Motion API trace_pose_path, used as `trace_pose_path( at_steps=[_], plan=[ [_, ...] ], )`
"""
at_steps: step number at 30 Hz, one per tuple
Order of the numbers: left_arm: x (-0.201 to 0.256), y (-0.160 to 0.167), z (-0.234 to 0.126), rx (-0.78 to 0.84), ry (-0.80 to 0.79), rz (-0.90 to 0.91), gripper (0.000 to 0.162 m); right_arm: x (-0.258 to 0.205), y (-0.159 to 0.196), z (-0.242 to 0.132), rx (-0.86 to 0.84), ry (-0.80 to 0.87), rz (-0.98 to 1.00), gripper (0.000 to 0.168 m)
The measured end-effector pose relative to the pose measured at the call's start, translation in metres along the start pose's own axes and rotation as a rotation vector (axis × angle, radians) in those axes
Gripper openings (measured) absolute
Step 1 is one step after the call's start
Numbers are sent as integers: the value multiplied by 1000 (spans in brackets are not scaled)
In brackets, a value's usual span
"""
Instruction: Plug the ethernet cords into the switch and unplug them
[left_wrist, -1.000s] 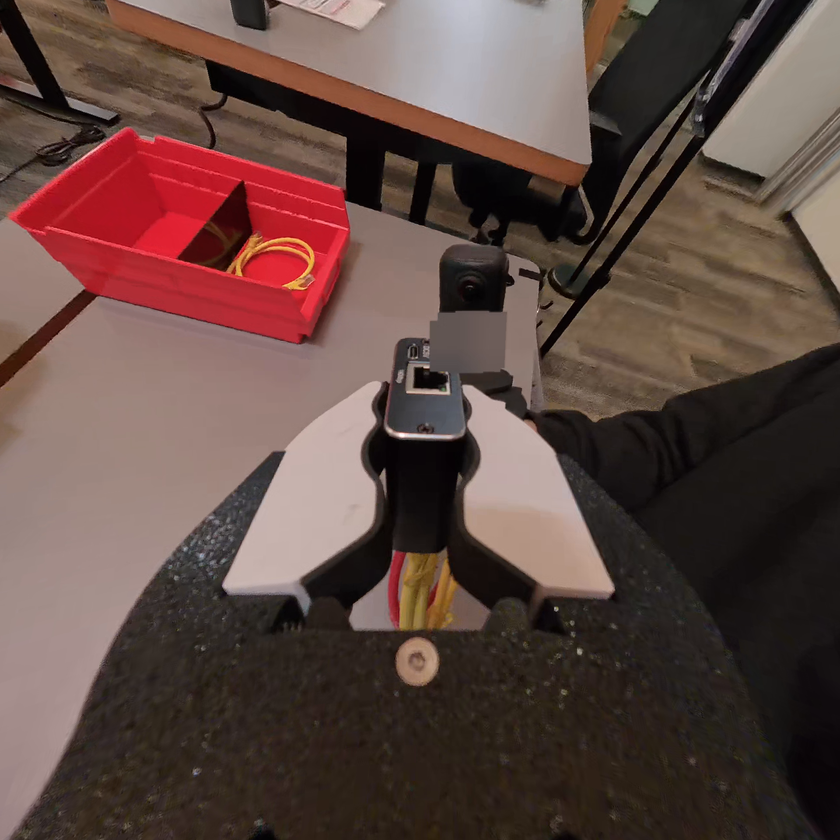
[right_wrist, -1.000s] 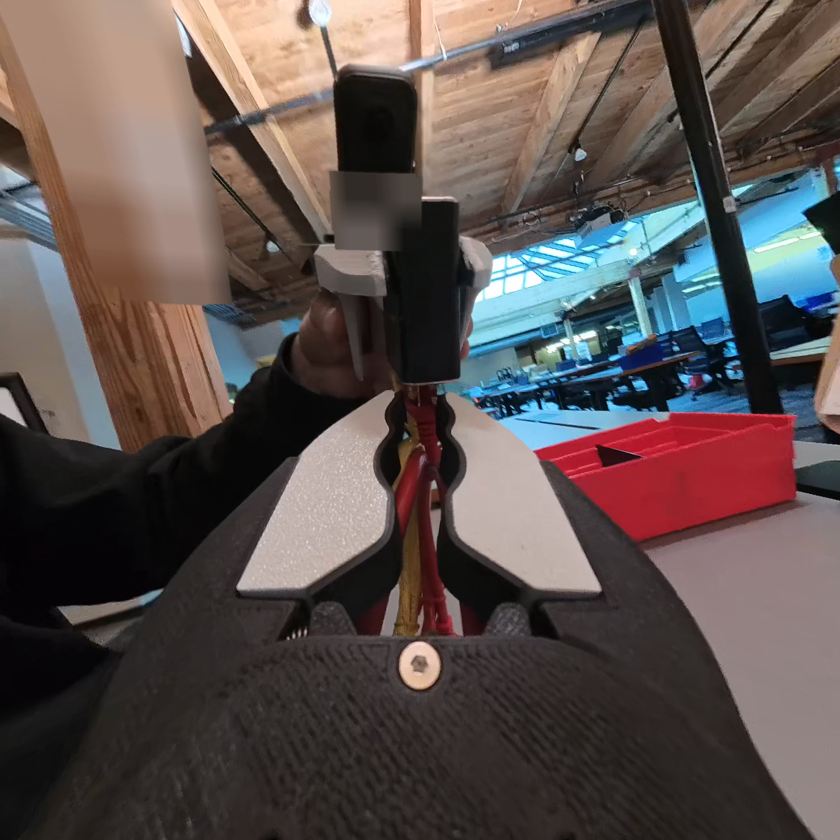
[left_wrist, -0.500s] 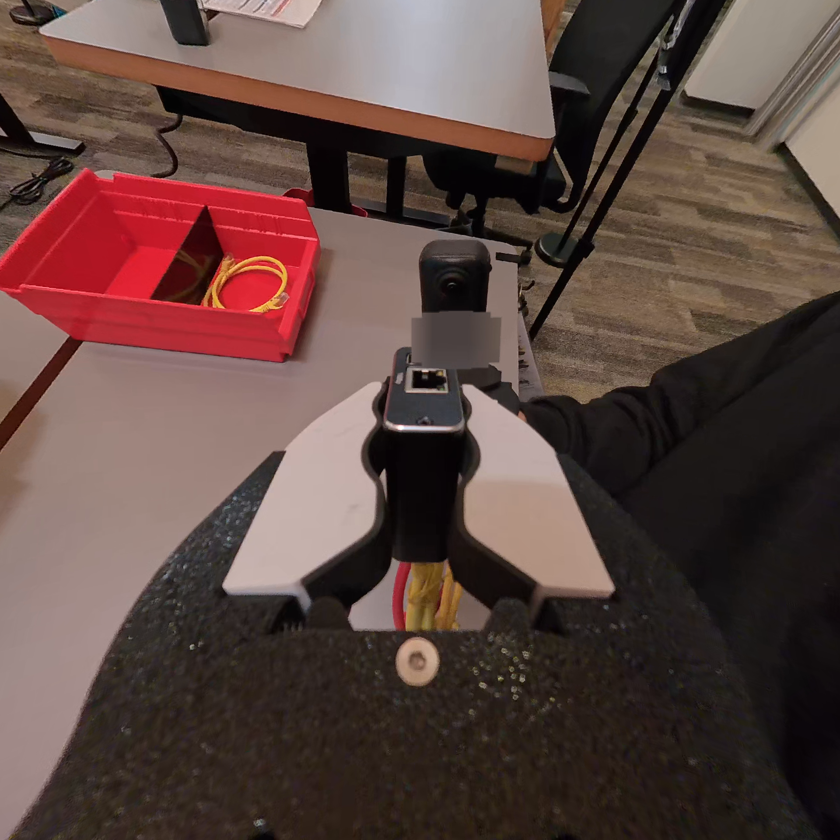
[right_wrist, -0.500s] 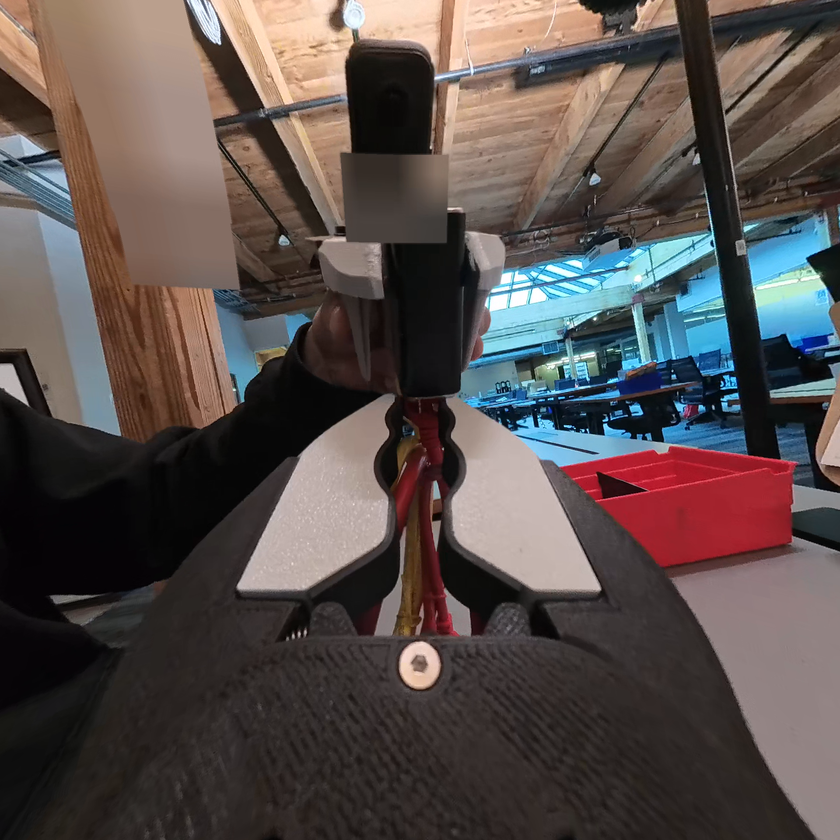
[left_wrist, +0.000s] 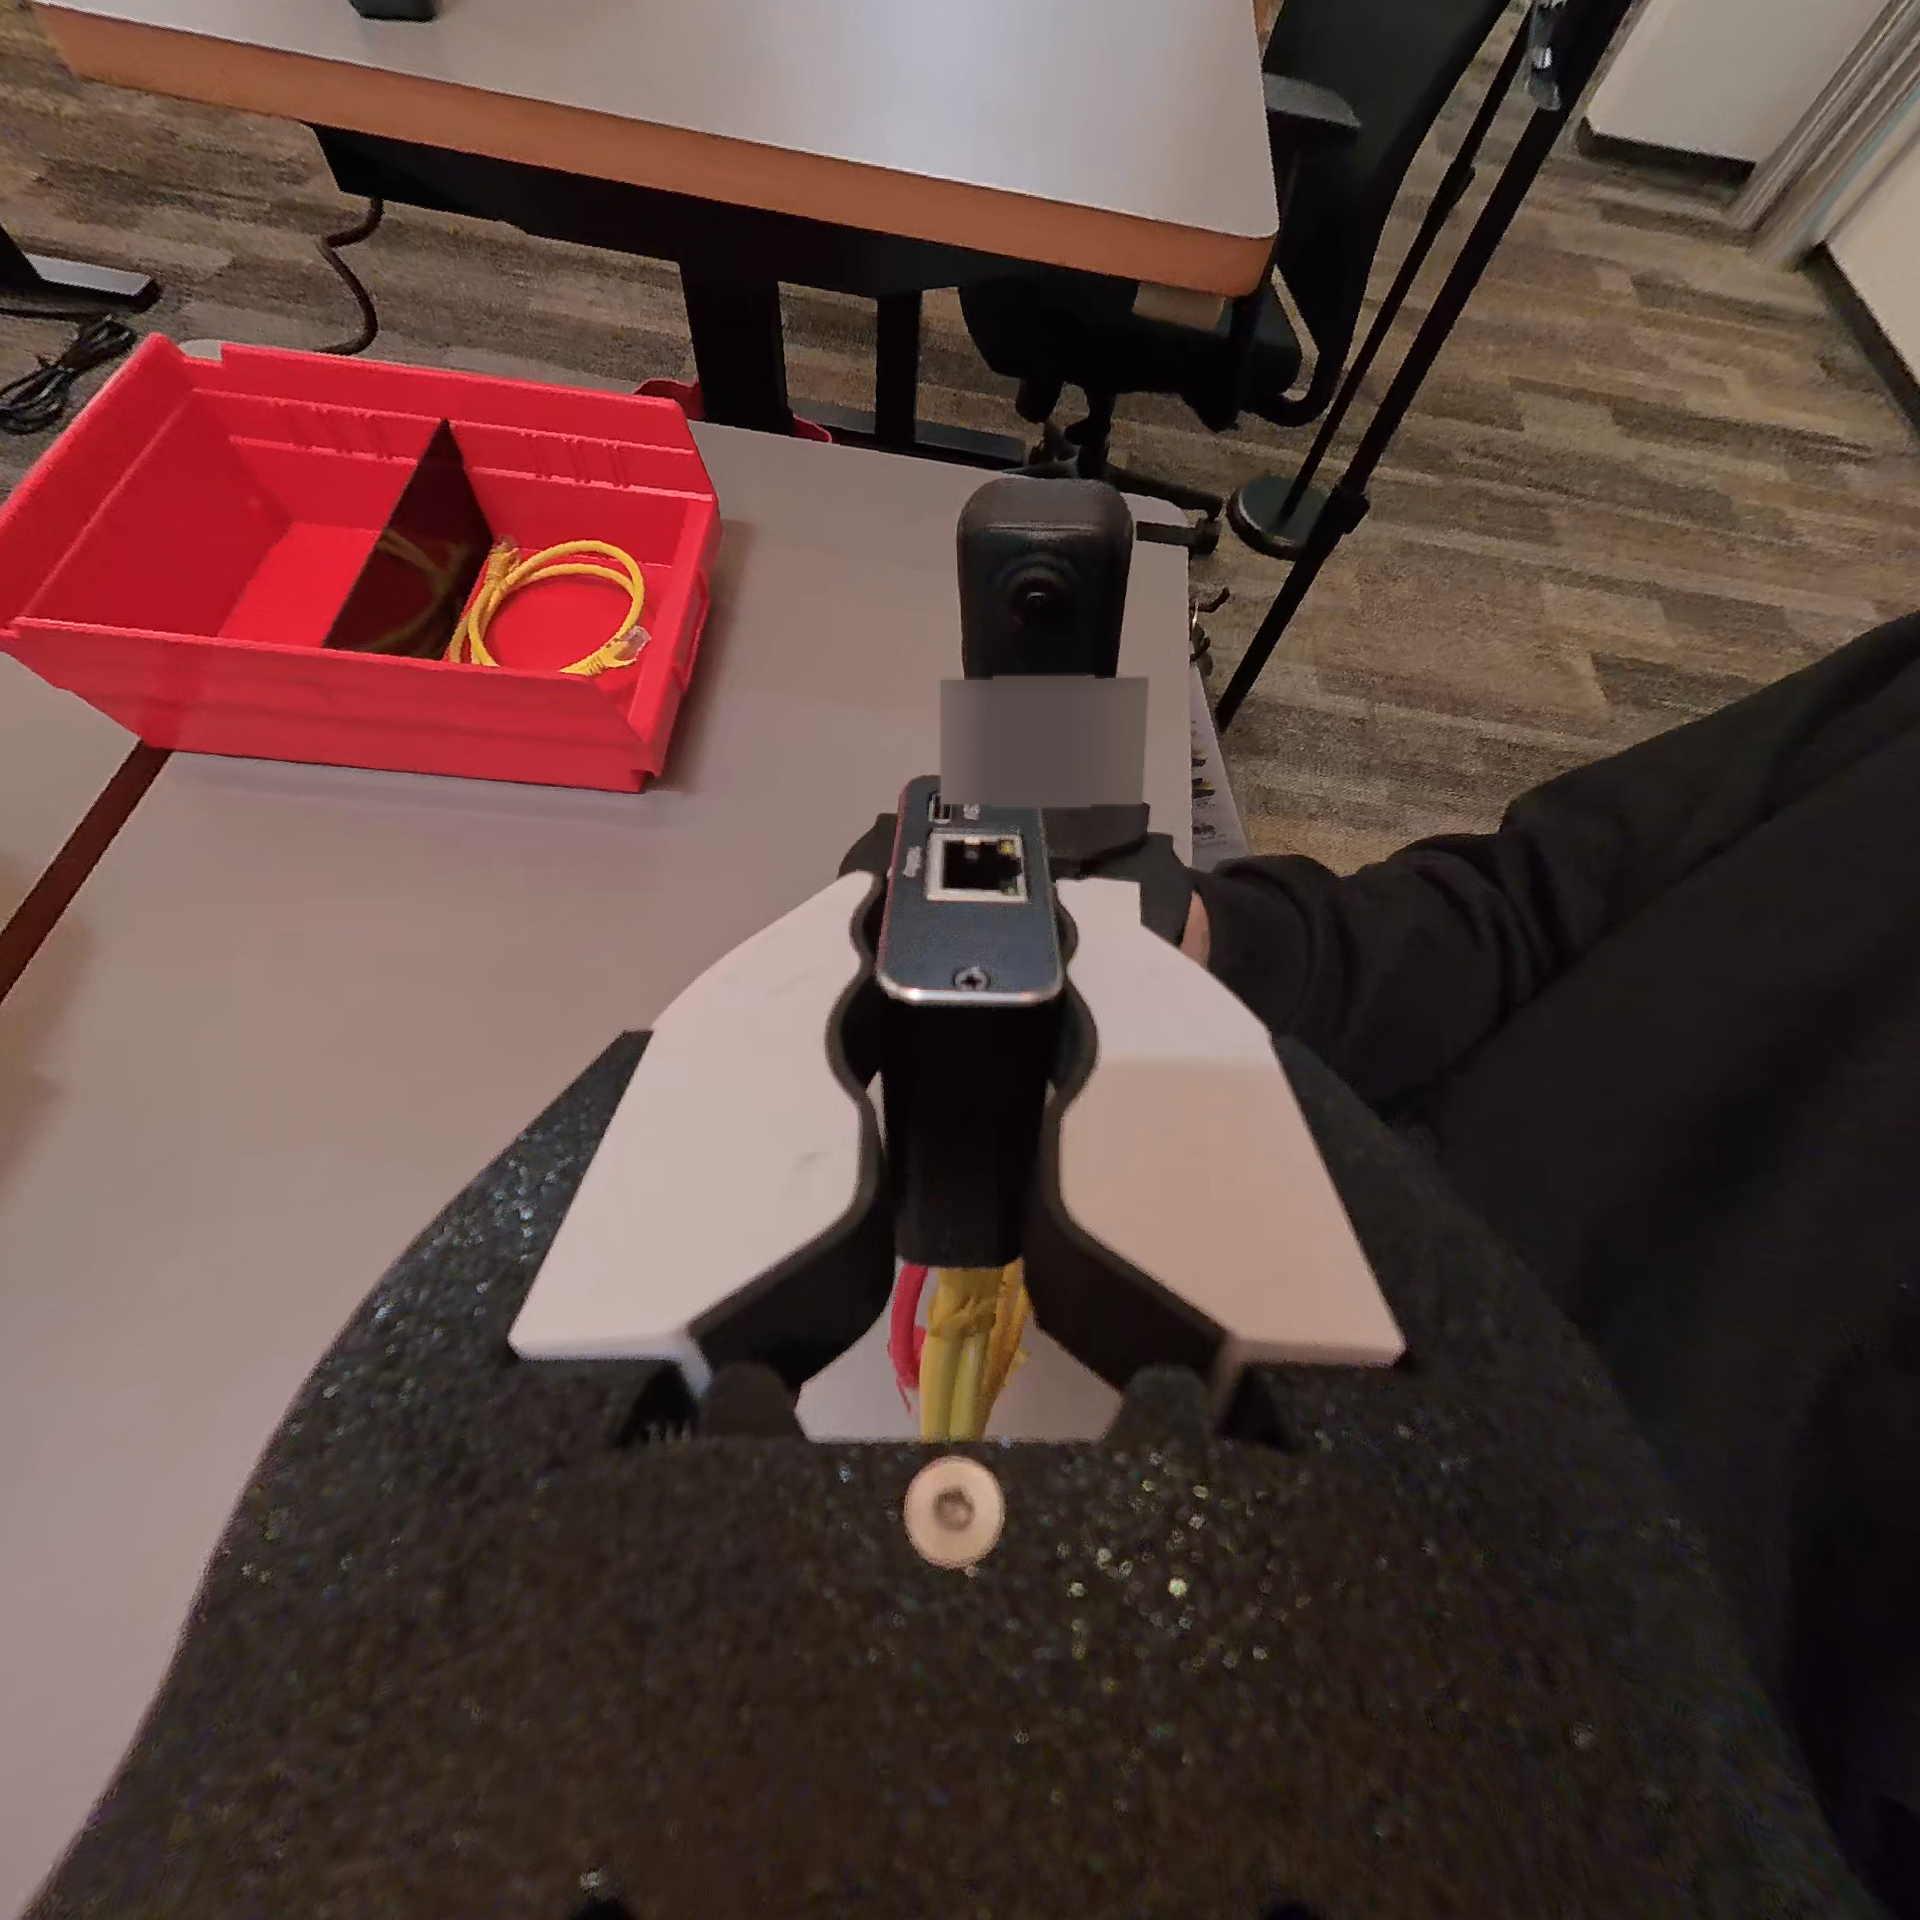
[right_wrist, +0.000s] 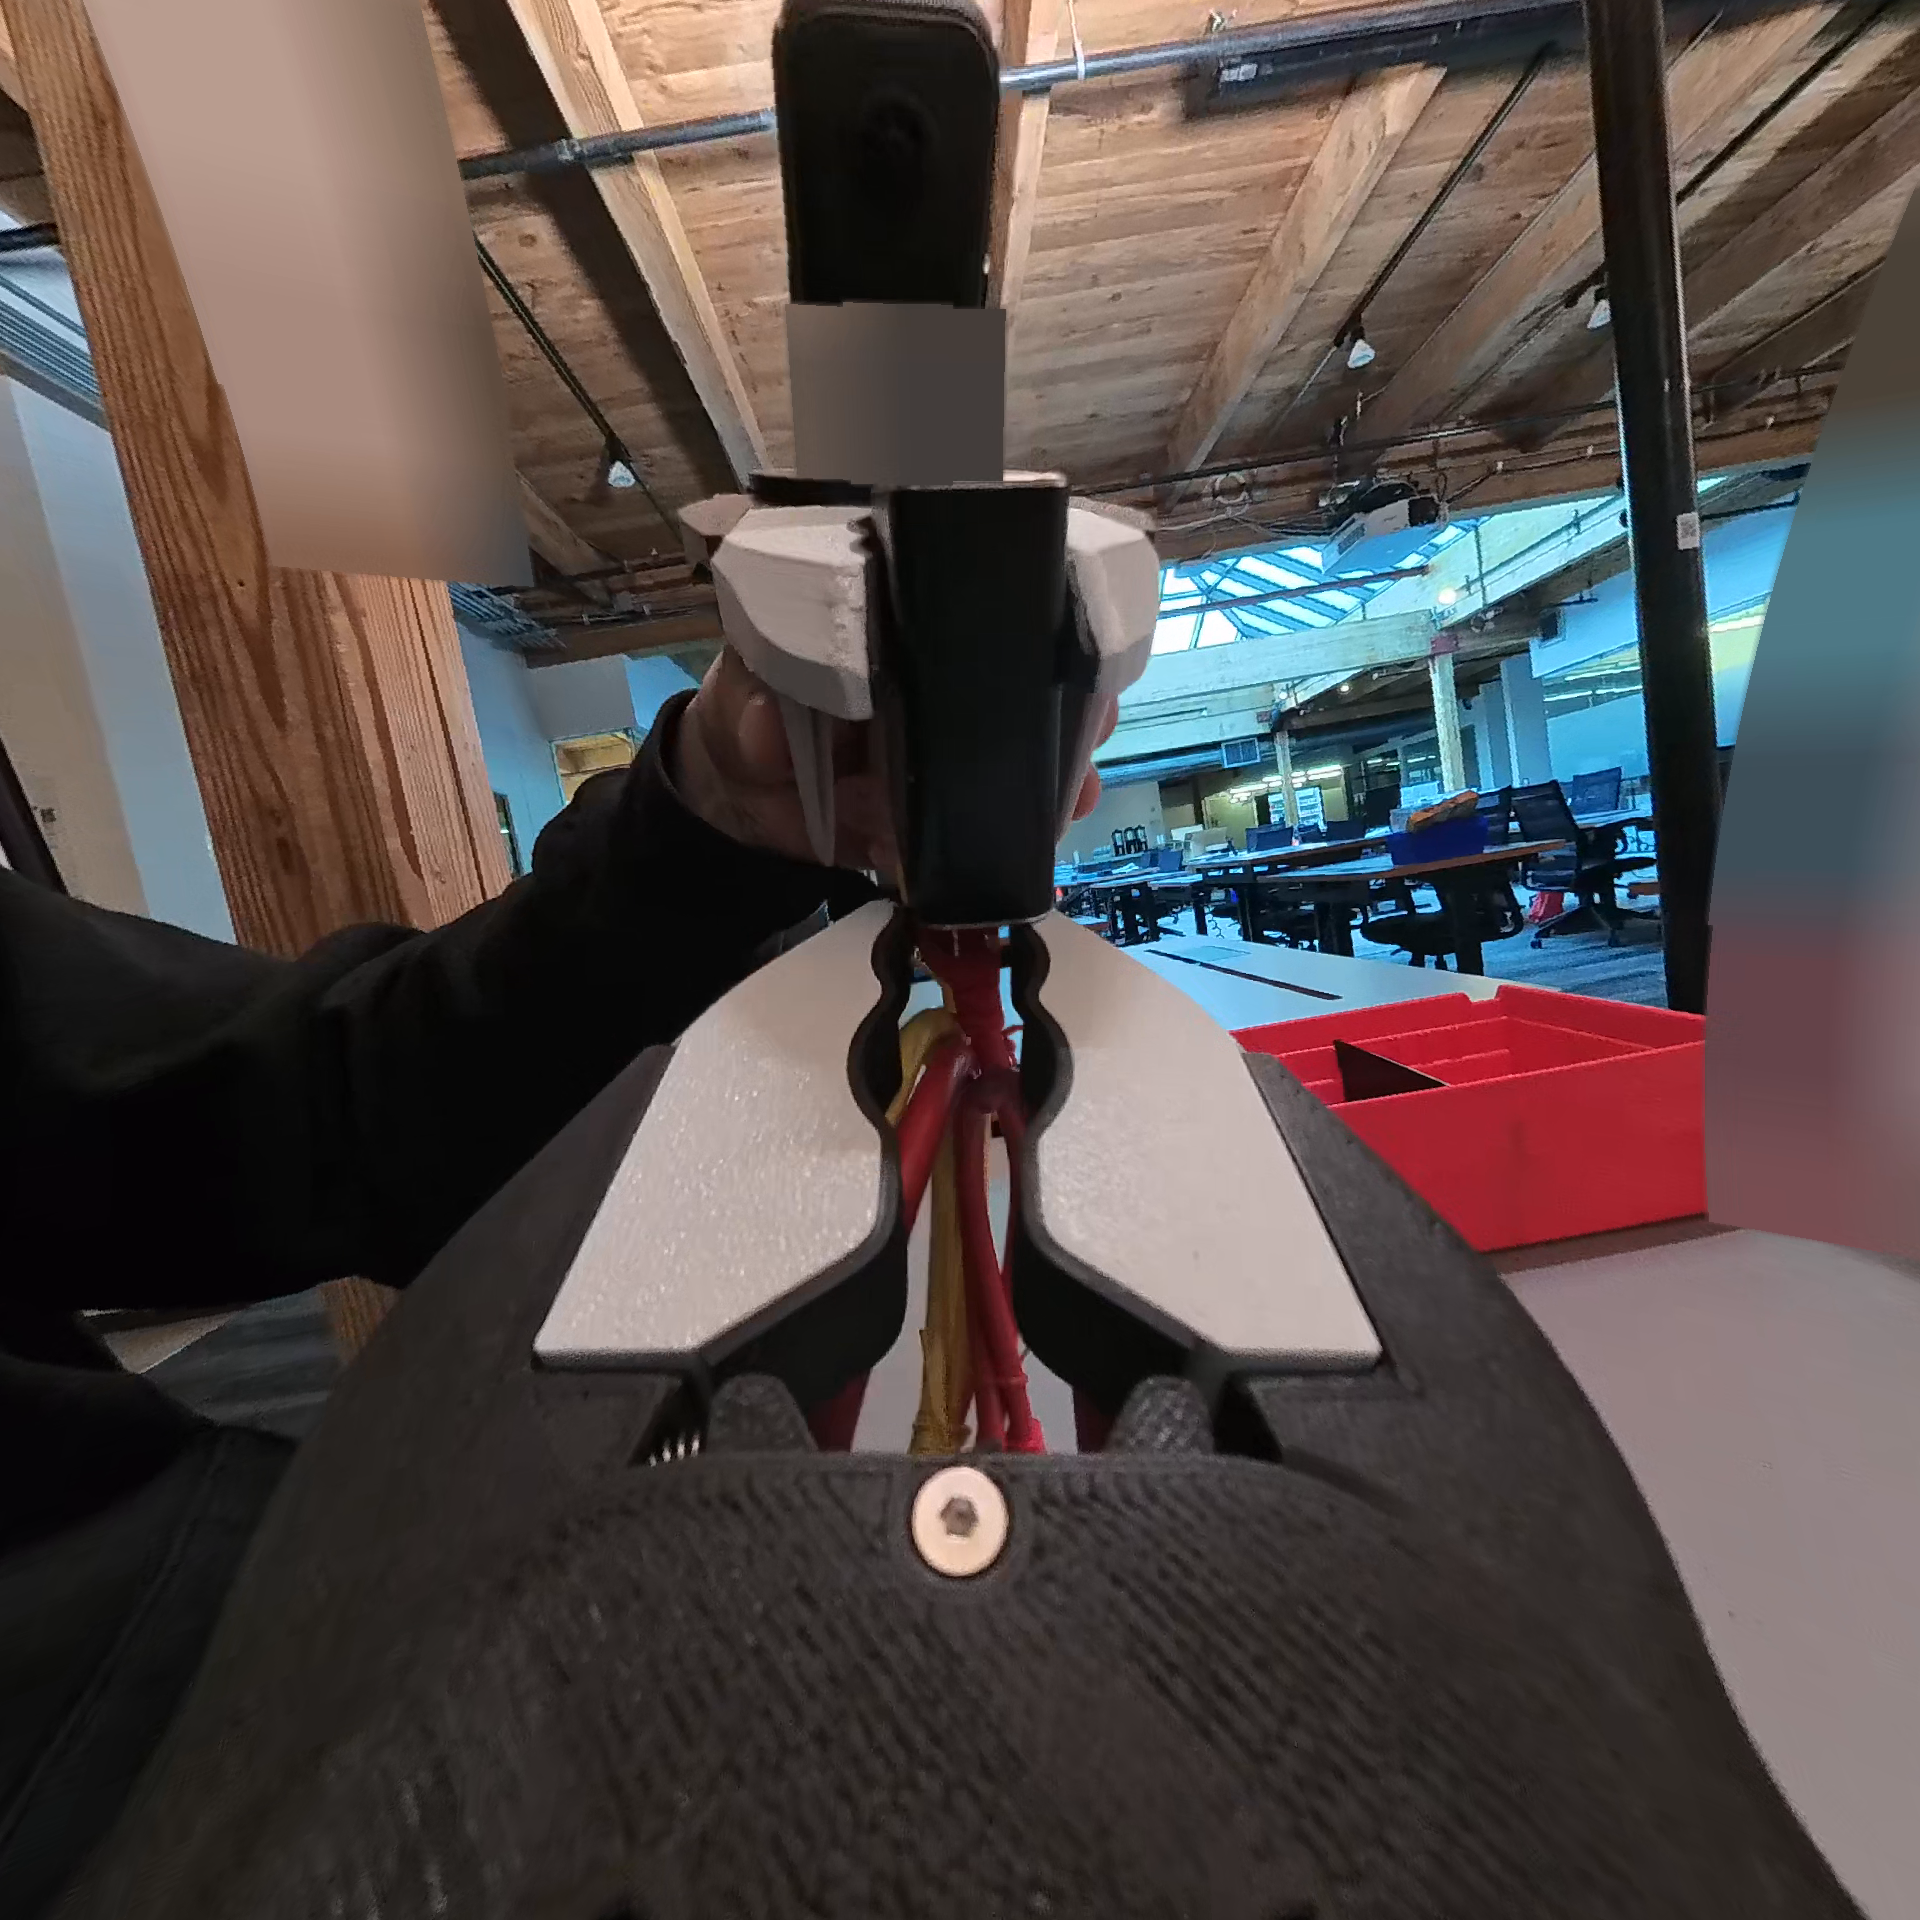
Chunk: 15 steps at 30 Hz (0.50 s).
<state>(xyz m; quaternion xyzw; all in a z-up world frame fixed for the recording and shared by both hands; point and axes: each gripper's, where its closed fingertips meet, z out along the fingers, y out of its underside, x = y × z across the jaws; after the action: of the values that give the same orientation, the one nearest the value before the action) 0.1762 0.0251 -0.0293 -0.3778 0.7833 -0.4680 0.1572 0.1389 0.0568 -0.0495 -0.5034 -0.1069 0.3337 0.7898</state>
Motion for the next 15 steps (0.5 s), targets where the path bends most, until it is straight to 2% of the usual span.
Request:
trace_pose_path(
  at_steps=[7,15],
  plan=[
    [0,-4,-2,10,1,-1,27,-2,-6,-3,26,-19,6,16],
    [-4,-1,-4,28,8,-20,27,0,-1,-2,-24,7,-30,15]
  ],
)
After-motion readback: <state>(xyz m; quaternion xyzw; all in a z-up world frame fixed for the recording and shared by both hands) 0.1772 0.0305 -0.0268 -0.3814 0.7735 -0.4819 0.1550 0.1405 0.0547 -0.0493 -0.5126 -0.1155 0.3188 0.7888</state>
